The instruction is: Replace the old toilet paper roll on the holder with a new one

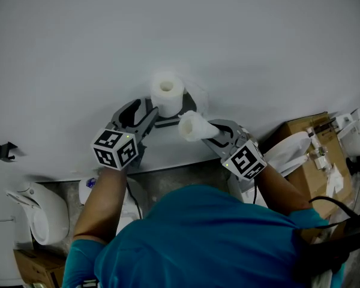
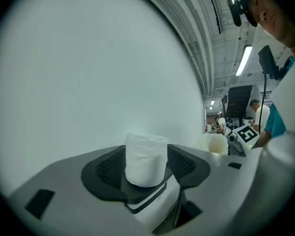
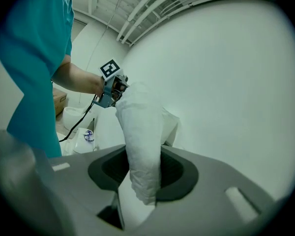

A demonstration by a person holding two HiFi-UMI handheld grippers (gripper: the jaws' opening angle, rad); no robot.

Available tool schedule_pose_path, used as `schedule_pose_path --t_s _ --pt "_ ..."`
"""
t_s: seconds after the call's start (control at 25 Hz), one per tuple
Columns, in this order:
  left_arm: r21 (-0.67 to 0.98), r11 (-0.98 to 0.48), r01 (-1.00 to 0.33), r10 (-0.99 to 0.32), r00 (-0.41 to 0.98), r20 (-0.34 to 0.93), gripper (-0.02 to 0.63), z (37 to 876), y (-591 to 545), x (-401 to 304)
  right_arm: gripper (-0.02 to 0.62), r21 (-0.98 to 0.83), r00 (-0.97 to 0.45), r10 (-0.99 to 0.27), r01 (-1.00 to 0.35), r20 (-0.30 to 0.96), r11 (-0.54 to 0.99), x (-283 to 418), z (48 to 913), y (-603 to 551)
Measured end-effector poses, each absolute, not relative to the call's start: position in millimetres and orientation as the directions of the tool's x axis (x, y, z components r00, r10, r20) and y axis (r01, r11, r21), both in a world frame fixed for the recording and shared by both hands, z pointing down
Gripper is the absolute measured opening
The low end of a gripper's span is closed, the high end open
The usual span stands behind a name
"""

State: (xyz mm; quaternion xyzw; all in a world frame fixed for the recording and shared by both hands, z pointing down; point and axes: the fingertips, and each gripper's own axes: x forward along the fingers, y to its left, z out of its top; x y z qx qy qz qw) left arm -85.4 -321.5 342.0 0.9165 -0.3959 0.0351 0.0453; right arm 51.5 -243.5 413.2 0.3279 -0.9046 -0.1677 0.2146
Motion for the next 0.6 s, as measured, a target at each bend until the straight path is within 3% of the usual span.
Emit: schedule_pose_path --t_s 0.32,0.6 --pt "0.055 -0.650 -0.758 -0.738 0.648 0.188 0.479 357 -356 -50 0.141 0.432 -0.677 -0.684 -0.549 0.272 0.716 75 407 -249" --pt "0.017 -0.620 -0.785 -0.737 0.590 0.330 0.497 389 -382 -24 0.141 0.416 -0.671 -0.690 -0.565 0.271 0.712 98 409 -251"
